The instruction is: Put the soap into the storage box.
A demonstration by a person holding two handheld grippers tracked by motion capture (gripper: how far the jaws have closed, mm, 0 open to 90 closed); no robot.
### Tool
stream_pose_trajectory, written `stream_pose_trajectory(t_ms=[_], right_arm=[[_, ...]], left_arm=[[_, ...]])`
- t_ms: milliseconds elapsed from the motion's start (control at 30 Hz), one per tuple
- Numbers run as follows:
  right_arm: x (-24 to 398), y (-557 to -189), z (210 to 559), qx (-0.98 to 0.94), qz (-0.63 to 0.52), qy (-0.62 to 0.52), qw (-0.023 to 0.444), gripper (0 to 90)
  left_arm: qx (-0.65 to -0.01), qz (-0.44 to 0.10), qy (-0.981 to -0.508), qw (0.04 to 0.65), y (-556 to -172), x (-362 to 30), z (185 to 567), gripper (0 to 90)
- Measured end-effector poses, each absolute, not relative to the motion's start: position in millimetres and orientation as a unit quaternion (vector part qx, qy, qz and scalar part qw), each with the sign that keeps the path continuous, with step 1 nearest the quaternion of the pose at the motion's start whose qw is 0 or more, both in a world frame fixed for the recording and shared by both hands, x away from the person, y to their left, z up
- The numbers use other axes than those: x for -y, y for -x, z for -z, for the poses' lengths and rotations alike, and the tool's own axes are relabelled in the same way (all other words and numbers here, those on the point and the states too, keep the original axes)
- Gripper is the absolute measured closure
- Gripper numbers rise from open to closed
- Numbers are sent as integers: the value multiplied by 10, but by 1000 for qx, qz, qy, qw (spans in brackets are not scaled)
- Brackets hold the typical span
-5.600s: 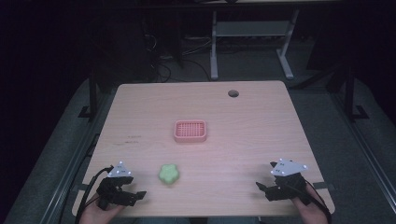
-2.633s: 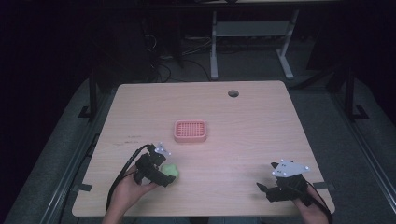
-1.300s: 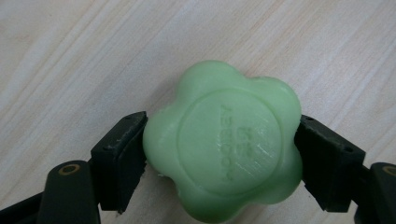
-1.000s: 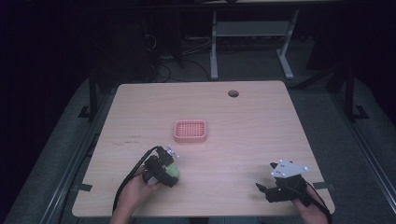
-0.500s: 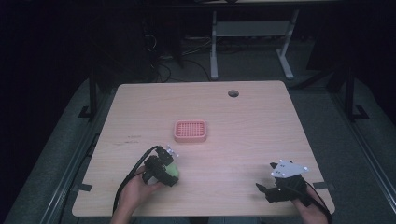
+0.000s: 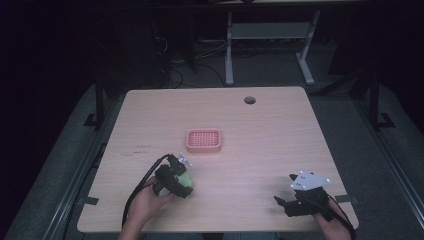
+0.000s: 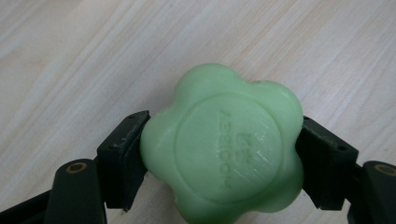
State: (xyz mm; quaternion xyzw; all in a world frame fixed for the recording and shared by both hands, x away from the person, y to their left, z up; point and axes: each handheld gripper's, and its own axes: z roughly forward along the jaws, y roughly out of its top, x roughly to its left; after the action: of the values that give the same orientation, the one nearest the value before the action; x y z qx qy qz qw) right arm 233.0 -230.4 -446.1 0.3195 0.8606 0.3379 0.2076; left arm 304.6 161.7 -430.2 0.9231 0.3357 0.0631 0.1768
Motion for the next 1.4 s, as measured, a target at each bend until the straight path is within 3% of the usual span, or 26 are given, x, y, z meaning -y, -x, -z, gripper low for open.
stream_pose_trajectory(t_ms=[1400], right_arm=[[2297,-2333,4453,-858,-343,-321,207,139]], left_arm=[[-329,-59,-920,205,-3552,-1412,3882,263]])
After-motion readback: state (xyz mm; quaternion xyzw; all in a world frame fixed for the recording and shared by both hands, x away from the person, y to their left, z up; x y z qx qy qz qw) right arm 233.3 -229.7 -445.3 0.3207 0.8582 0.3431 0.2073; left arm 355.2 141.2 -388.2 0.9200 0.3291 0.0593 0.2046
